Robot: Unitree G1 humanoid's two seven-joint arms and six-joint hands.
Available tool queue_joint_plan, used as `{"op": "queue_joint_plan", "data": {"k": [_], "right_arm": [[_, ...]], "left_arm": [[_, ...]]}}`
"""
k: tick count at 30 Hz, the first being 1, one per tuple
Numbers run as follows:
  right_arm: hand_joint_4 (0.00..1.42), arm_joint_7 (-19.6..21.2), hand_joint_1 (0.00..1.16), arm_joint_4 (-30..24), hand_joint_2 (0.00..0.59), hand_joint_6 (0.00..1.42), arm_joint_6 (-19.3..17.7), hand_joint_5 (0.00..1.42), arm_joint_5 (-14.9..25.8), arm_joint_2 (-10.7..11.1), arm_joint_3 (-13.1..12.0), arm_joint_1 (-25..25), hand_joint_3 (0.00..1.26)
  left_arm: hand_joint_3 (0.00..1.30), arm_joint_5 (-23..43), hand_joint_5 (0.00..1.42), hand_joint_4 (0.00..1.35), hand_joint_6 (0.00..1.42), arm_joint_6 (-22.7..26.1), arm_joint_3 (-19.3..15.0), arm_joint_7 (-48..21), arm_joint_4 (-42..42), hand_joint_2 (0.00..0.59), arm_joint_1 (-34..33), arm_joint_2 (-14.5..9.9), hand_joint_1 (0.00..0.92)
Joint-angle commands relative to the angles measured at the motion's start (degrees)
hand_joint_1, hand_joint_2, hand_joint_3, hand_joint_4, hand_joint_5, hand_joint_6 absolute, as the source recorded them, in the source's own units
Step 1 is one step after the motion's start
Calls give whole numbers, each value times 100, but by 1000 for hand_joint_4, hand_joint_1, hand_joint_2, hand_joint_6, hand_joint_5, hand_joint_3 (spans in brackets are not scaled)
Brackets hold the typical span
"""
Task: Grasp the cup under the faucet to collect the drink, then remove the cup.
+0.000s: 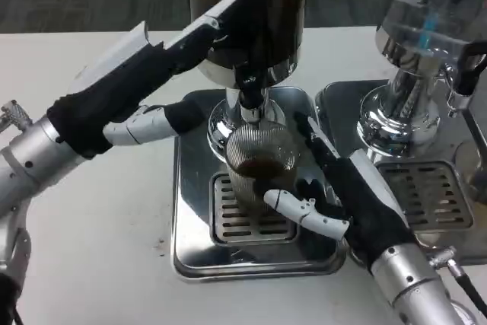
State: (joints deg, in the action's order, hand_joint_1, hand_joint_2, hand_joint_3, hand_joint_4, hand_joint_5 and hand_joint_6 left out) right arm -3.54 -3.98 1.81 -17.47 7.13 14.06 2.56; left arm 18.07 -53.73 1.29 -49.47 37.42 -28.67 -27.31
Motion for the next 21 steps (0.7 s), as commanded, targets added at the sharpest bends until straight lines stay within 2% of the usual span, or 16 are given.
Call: {"op": "queue_joint_plan", "data": {"k": [1,3,6,8,11,14,17,21], "right_arm": [[0,24,531,-44,198,17,-36,0,39,-12,-40,22,0],[0,26,532,-40,200,17,-41,0,35,-14,-36,21,0],[0,25,550,-42,277,17,-47,0,32,-9,-35,25,0],[0,18,547,-44,262,17,-54,0,38,-3,-37,30,0],[0,4,554,-46,294,17,-57,0,45,6,-37,30,0],[0,-4,557,-51,302,17,-64,0,53,11,-38,30,0],[0,-14,537,-40,191,17,-89,0,72,17,-40,28,0],[0,-11,533,-24,176,17,-116,0,96,25,-43,27,0]], "left_arm": [[0,205,16,0,158,141,-170,-190,-62,97,101,46,0],[0,238,17,0,160,161,-222,-223,-74,97,128,61,0],[0,287,22,0,163,171,-313,-267,-110,97,194,83,0],[0,318,36,0,174,175,-379,-298,-152,99,251,103,0],[5,374,52,0,191,170,-452,-320,-243,103,364,124,0],[13,413,67,0,194,183,-511,-334,-344,107,481,139,0],[24,439,76,1,196,194,-570,-322,-420,108,628,142,0],[34,442,88,7,198,220,-632,-292,-487,108,796,136,0]]}}
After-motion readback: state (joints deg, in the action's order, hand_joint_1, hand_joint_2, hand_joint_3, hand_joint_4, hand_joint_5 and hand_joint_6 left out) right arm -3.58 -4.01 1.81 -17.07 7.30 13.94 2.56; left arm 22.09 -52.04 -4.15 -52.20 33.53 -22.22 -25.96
